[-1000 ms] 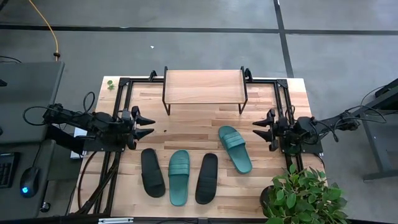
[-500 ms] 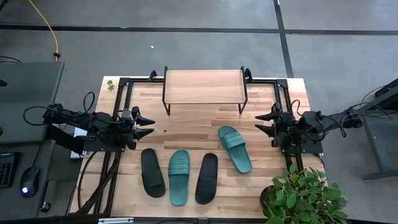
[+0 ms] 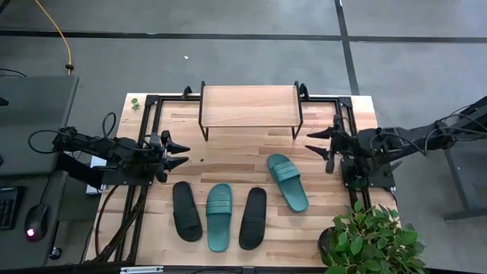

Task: Pick and place slides into the shelf
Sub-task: Put the right green slide on the shelf

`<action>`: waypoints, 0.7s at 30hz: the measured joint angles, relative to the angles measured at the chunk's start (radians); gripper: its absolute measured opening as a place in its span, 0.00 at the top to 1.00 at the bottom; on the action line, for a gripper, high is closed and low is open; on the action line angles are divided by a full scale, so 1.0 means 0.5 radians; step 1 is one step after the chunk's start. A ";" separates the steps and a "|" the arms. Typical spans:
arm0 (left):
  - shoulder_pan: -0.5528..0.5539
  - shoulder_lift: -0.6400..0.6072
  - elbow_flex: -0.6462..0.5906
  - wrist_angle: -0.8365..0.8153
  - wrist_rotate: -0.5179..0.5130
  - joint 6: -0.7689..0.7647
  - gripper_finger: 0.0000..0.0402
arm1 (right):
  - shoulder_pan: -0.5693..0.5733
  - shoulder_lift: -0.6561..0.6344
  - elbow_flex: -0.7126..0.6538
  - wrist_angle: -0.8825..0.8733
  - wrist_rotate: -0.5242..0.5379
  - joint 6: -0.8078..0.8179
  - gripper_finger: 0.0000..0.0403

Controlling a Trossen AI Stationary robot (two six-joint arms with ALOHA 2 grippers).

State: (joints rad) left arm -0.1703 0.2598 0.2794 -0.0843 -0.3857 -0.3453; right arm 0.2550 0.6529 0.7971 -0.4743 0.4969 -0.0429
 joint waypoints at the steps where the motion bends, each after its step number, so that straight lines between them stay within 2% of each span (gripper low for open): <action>1: -0.001 0.000 0.000 0.002 0.000 0.001 0.56 | 0.000 0.053 0.084 -0.087 0.001 0.003 0.61; 9: 0.000 0.000 0.005 0.092 -0.016 0.018 0.56 | 0.002 0.490 0.796 -0.903 0.017 0.231 0.61; 12: 0.000 0.003 0.064 0.103 -0.038 0.065 0.56 | 0.002 0.639 0.970 -1.160 0.052 0.301 0.61; 15: 0.000 0.034 0.156 0.063 -0.022 0.097 0.56 | 0.002 0.767 1.062 -1.341 0.060 0.350 0.61; 21: 0.000 0.197 0.367 -0.080 -0.014 0.100 0.56 | 0.002 0.956 1.074 -1.530 0.028 0.486 0.61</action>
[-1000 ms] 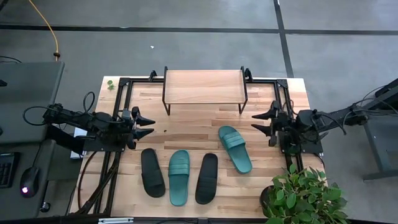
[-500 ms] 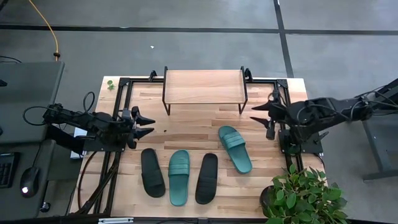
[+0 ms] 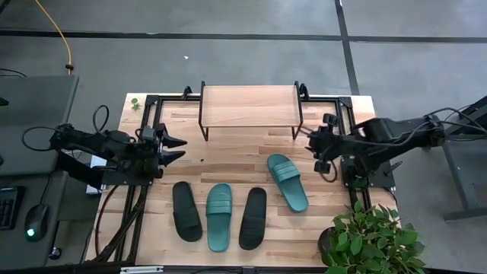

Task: Pick and place slides into the shelf
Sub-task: Put the right green slide on the shelf

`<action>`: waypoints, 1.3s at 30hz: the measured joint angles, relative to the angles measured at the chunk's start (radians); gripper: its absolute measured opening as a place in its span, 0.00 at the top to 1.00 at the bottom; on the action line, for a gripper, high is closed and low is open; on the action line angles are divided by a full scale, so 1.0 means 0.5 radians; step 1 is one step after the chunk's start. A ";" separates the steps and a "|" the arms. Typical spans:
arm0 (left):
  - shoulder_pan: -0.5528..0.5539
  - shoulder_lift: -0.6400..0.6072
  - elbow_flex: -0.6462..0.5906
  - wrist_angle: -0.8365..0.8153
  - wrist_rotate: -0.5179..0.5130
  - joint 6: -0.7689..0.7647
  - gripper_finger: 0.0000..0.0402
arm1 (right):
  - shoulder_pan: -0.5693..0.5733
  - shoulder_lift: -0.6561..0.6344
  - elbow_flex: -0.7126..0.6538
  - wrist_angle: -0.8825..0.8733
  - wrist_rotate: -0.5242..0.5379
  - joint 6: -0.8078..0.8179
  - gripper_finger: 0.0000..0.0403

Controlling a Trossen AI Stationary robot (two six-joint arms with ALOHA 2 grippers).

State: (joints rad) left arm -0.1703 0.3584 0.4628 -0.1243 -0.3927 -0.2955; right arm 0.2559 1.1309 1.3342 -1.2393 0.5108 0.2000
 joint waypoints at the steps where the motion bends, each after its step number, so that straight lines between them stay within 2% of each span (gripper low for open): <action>1: 0.000 0.042 0.031 0.004 0.000 0.000 0.56 | 0.000 0.034 0.000 -0.030 -0.028 0.044 0.61; 6: 0.000 0.249 0.185 0.002 0.001 0.006 0.56 | 0.005 0.196 -0.001 -0.141 -0.200 0.199 0.61; 18: 0.000 0.716 0.617 0.009 0.044 0.079 0.56 | 0.213 0.564 -0.002 -0.161 -0.190 0.381 0.61; 28: 0.000 0.912 0.647 0.015 0.037 0.006 0.56 | 0.450 0.901 -0.002 -0.147 -0.094 0.439 0.61; 39: 0.000 0.955 0.649 0.150 0.037 0.057 0.56 | 0.490 1.255 -0.004 -0.115 -0.032 0.545 0.61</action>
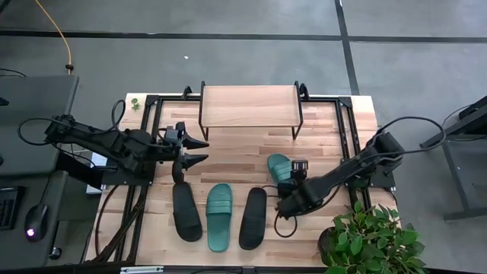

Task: Pick and place slides into the shelf
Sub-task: Put the right green slide on the shelf

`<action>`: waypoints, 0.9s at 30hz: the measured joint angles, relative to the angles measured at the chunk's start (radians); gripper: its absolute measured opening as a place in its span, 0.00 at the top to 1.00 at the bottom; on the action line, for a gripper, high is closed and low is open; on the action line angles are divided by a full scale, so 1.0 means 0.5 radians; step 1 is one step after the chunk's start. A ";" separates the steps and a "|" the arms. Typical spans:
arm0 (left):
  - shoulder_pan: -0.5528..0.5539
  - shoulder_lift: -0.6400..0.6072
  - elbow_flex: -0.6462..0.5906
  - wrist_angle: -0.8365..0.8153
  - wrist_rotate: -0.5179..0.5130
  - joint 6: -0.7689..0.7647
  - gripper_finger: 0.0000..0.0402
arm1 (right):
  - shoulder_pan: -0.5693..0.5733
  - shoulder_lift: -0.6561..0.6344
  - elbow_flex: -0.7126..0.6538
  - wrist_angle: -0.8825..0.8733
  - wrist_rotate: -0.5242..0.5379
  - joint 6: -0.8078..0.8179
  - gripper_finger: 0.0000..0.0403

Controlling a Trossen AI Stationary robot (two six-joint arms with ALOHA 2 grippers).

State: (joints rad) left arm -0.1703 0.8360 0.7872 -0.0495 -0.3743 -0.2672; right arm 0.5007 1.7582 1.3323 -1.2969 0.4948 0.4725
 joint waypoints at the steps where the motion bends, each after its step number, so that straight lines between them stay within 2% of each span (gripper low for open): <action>1: 0.000 0.000 0.000 -0.002 0.000 0.005 0.56 | 0.000 0.031 0.000 0.012 0.018 0.000 0.61; 11: 0.000 -0.001 0.000 -0.009 0.000 0.017 0.56 | 0.002 0.217 0.000 0.157 0.108 0.038 0.61; 19: 0.000 -0.001 0.000 -0.012 0.006 0.017 0.56 | 0.049 0.230 0.000 0.270 0.306 0.056 0.61; 27: 0.000 -0.001 0.000 -0.013 0.025 0.017 0.56 | 0.062 0.230 0.000 0.308 0.318 0.108 0.61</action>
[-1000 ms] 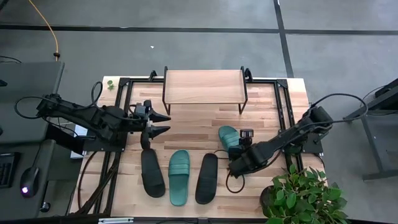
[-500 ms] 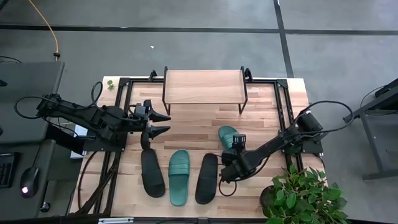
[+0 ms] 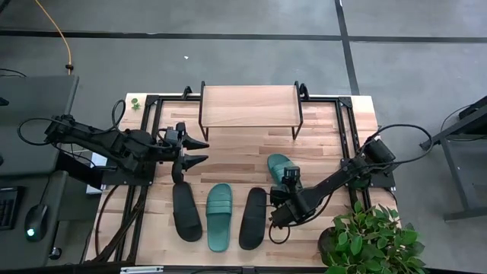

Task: Pick and place slides into the shelf
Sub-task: Put the right green slide on the shelf

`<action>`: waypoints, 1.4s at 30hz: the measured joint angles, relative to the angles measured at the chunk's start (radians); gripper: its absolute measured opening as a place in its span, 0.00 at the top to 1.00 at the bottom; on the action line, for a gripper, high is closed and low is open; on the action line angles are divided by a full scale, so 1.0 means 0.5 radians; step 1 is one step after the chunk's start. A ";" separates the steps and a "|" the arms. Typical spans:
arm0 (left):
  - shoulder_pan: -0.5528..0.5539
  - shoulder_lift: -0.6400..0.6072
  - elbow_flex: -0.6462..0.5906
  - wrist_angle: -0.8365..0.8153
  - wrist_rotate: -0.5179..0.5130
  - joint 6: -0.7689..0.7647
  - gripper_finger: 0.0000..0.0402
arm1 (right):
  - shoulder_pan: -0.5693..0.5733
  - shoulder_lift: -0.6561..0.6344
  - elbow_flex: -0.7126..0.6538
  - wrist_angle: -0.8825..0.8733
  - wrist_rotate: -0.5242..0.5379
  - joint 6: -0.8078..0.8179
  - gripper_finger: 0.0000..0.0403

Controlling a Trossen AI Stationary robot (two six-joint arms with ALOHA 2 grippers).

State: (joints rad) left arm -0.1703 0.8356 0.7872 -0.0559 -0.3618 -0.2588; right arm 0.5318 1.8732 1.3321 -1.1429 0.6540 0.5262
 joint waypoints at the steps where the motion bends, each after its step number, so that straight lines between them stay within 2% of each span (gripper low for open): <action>1: 0.000 0.000 0.000 -0.001 0.000 0.000 0.56 | 0.001 0.000 0.000 0.002 0.000 0.000 0.61; 18: 0.000 0.000 0.000 -0.014 0.006 0.034 0.56 | 0.003 0.000 -0.322 0.167 0.007 0.070 0.61; 30: 0.000 0.000 -0.001 -0.013 0.006 0.037 0.56 | -0.032 0.000 -0.406 0.286 0.239 0.101 0.61; 35: 0.000 -0.001 -0.001 -0.013 0.006 0.037 0.56 | -0.056 0.000 -0.406 0.376 0.322 0.010 0.61; 42: 0.000 0.000 -0.001 -0.012 0.016 0.037 0.56 | -0.082 0.000 -0.406 0.433 0.355 -0.061 0.61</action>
State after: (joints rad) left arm -0.1703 0.8356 0.7868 -0.0620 -0.3539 -0.2401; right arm 0.4909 1.8732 1.1290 -0.9262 0.8314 0.4958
